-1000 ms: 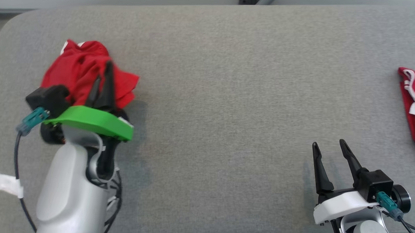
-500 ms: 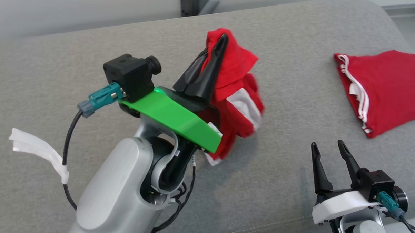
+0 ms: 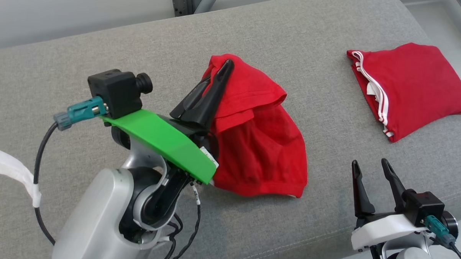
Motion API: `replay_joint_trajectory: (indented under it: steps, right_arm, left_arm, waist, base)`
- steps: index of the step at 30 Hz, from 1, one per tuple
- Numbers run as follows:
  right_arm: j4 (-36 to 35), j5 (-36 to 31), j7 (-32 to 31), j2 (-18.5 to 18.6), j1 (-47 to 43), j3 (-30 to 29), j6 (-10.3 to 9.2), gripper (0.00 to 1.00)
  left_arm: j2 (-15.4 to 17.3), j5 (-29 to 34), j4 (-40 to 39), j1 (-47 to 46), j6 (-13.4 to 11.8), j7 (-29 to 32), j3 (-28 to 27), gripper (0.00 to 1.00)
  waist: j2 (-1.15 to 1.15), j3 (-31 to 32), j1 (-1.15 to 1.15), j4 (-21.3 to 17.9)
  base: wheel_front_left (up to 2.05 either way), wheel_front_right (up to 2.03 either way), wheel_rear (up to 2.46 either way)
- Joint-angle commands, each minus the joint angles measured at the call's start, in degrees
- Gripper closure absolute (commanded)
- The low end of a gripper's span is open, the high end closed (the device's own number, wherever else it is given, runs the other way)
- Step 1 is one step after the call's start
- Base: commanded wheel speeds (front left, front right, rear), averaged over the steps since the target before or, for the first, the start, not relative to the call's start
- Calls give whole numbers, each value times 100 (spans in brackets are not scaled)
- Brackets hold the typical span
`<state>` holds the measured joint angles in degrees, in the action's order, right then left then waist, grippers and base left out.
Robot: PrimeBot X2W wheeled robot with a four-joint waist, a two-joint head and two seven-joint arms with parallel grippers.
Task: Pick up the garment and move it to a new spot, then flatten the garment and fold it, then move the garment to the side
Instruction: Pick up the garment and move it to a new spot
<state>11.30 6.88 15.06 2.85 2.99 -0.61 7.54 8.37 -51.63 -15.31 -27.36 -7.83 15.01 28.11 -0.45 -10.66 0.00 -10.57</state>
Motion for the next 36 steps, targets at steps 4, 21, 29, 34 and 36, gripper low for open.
replay_joint_trajectory:
  steps: [4,21,29,34,36]
  right_arm:
    - [4,-2,15,9,143,72,-10,0]
    - [217,78,15,11,228,374,-10,0]
    - [248,111,15,9,195,318,-10,0]
    - [278,81,15,10,118,238,-10,0]
    - [281,75,15,8,98,217,-10,0]
  left_arm:
    - [-13,3,574,-153,43,-10,-6,100]
    - [-540,-712,4254,-1037,177,-1042,1241,100]
    - [-532,-1907,4395,-1058,86,-2131,2313,0]
    - [-533,-2118,4462,-1140,75,-2554,2633,0]
    - [-534,-2170,4440,-1141,111,-2707,2731,0]
  waist:
    - [45,-64,0,-9]
    - [45,-256,0,-781]
    - [45,-299,0,-814]
    - [45,-219,0,-687]
    - [45,-171,0,-612]
  base:
    - [0,0,0]
    - [0,0,0]
    - [0,0,0]
    - [0,0,0]
    - [0,0,0]
